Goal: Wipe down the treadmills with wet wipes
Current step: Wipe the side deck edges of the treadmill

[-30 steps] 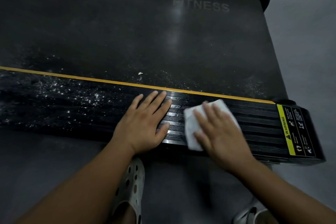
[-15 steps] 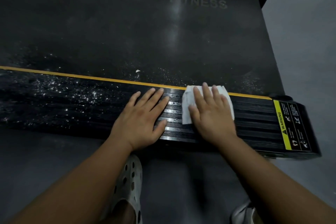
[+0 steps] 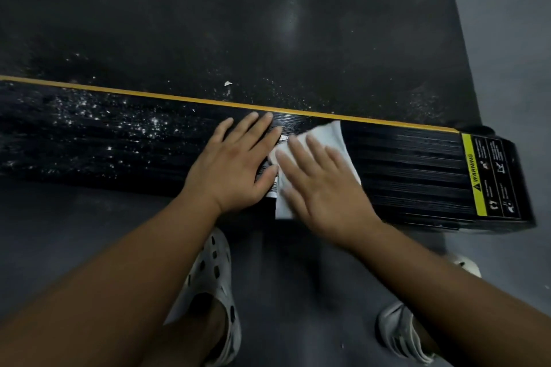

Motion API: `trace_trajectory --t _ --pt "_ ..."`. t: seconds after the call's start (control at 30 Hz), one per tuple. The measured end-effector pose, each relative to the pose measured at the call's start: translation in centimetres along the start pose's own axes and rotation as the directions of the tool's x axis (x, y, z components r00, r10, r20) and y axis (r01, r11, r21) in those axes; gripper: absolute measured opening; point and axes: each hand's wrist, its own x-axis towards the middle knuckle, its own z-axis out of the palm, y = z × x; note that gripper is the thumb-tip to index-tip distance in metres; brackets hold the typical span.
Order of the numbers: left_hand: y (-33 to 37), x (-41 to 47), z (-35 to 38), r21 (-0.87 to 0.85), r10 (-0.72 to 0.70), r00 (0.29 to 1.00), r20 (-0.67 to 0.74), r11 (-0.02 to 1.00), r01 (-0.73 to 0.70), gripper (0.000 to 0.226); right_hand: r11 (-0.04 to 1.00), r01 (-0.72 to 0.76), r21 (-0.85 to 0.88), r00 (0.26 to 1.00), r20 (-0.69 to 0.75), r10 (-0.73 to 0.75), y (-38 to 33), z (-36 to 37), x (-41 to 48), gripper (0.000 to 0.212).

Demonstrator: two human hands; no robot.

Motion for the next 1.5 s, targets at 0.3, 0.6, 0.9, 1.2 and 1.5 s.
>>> trace_trajectory --t 0.3,0.6,0.9,1.2,1.5 --pt "0.0 0.0 0.0 0.013 -0.002 1.0 0.002 1.0 0.002 0.072 0.975 -0.218 0.033 0.976 -0.011 0.218 1.2 -0.9 2.6 0.067" --pt "-0.1 0.0 0.1 0.01 0.003 1.0 0.011 1.0 -0.003 0.071 0.927 -0.372 0.041 0.928 0.03 0.371 4.6 -1.1 2.3 0.071" --pt "0.0 -0.1 -0.3 -0.017 0.009 0.999 0.047 1.0 -0.008 0.075 0.959 -0.06 0.276 0.997 -0.036 0.073 2.0 -1.3 -1.0 0.051" --pt "-4.3 -2.7 -0.5 0.024 0.0 1.0 0.027 1.0 0.0 0.081 0.913 -0.408 -0.005 0.91 -0.084 0.406 1.3 -2.5 0.8 0.037" --pt "-4.3 -2.3 0.0 0.037 0.006 1.0 -0.017 0.999 -0.006 0.079 0.875 -0.049 0.482 0.972 -0.178 0.153 -3.5 -1.4 3.2 0.017"
